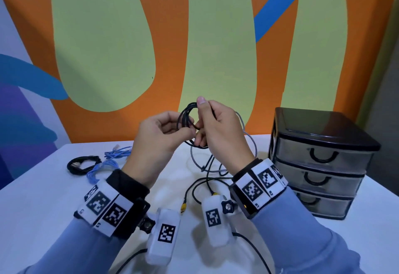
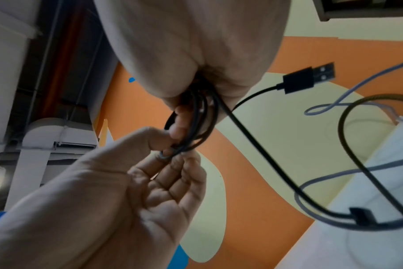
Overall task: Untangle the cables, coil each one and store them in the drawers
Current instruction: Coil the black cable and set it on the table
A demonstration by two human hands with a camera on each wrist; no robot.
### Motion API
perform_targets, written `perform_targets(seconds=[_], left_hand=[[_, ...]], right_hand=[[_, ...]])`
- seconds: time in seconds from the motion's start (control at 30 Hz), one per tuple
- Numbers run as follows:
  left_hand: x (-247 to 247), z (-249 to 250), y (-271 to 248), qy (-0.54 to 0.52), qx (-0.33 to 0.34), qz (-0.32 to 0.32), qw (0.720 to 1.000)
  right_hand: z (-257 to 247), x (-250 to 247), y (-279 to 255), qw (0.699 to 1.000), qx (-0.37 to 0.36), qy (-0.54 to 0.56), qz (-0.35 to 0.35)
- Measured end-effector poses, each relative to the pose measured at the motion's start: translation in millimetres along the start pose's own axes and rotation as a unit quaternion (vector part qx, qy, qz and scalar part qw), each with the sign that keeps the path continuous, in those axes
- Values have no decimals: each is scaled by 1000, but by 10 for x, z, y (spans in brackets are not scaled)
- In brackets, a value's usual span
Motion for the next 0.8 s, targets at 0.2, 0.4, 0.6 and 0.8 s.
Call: perform_targets(seconds=[0.2,0.4,0.6,0.8], left_hand=[[19,93,-55,201,123,41,971],[23,150,-71,291,291,37,911],[-3,65,2,95,125,41,987],[-56,97,16,-73,-24,74,994]], right_hand=[[23,47,-3,996,39,72,-29],[52,-55,61,981,100,163,-41],[62,-35,53,988,82,126,-38],[81,-47,51,987,77,134,-38]])
Point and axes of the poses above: each hand's wrist, its own y-axis towards the middle knuckle, its own x-axis out of the palm, z = x × y, the point moved 3 cm from there along y, towards the middle knuckle, and after that the axes turned 7 degrees about x, right-handed, at the moved point
